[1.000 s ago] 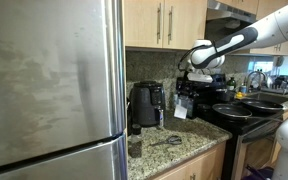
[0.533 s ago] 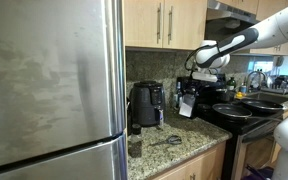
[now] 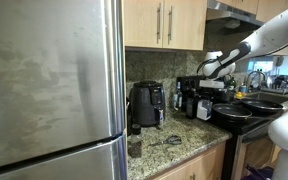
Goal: Move the salt bottle next to the stove
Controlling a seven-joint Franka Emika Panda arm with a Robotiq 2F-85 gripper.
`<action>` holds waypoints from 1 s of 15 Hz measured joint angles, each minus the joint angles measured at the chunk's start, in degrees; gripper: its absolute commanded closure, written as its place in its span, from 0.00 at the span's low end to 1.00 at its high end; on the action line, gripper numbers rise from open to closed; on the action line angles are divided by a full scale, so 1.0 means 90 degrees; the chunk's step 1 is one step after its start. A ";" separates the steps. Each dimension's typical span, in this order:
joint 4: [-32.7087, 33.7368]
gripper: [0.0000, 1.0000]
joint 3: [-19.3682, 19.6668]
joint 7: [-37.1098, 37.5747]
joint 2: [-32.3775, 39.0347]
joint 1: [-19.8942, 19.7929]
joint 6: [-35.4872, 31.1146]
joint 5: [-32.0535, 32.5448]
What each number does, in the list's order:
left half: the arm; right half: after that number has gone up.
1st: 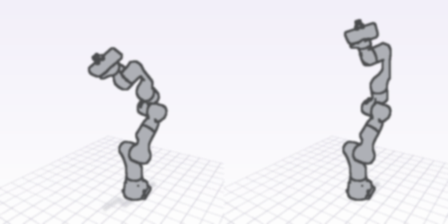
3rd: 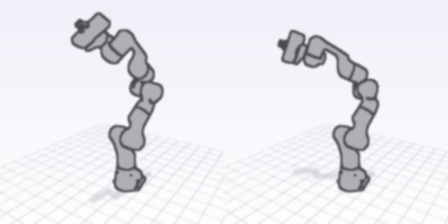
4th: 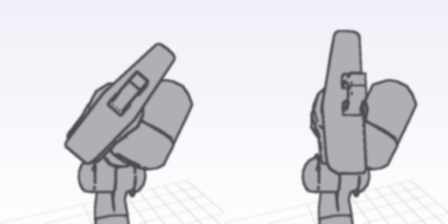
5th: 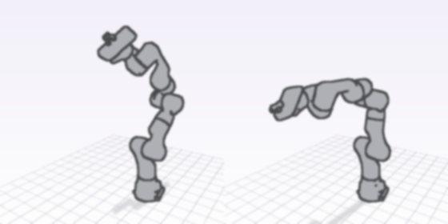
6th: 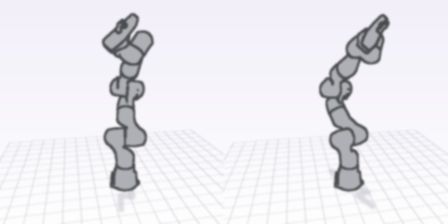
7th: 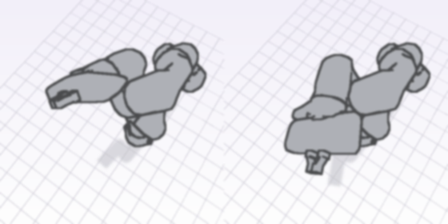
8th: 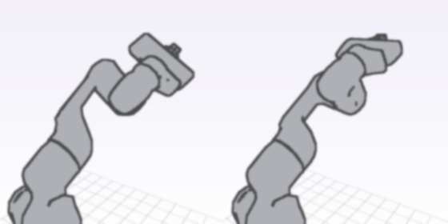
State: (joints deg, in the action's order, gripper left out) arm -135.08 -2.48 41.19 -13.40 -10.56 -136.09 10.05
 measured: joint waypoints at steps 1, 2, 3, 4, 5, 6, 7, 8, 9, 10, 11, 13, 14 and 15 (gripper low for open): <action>0.0002 0.63 0.0005 0.0080 0.0071 -0.0033 -0.0036 0.0040; 0.0004 0.63 0.0000 0.0121 0.0110 -0.0033 -0.0061 0.0044; 0.0001 0.63 0.0002 0.0129 0.0126 -0.0015 -0.0057 0.0044; -0.0008 0.63 0.0003 0.0146 0.0145 -0.0006 -0.0054 0.0070; -0.0008 0.63 0.0012 0.0240 0.0203 -0.0007 -0.0054 0.0099; 0.0002 0.63 0.0039 0.0383 0.0310 -0.0009 -0.0062 0.0099; 0.0034 0.63 0.0086 0.0529 0.0453 -0.0010 -0.0086 0.0067; 0.0090 0.63 0.0149 0.0661 0.0613 -0.0009 -0.0143 0.0015; 0.0170 0.63 0.0214 0.0766 0.0777 -0.0007 -0.0217 -0.0067; 0.0270 0.63 0.0274 0.0886 0.0939 -0.0006 -0.0328 -0.0128; 0.0384 0.63 0.0331 0.1035 0.1098 -0.0003 -0.0457 -0.0179; 0.0644 0.63 0.0428 0.1355 0.1387 0.0019 -0.0674 -0.0204; 0.0769 0.63 0.0465 0.1522 0.1526 0.0033 -0.0812 -0.0197; 0.0874 0.63 0.0501 0.1674 0.1658 0.0061 -0.0927 -0.0176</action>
State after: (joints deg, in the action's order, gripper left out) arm -127.22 2.03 56.26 1.52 -10.01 -144.43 8.46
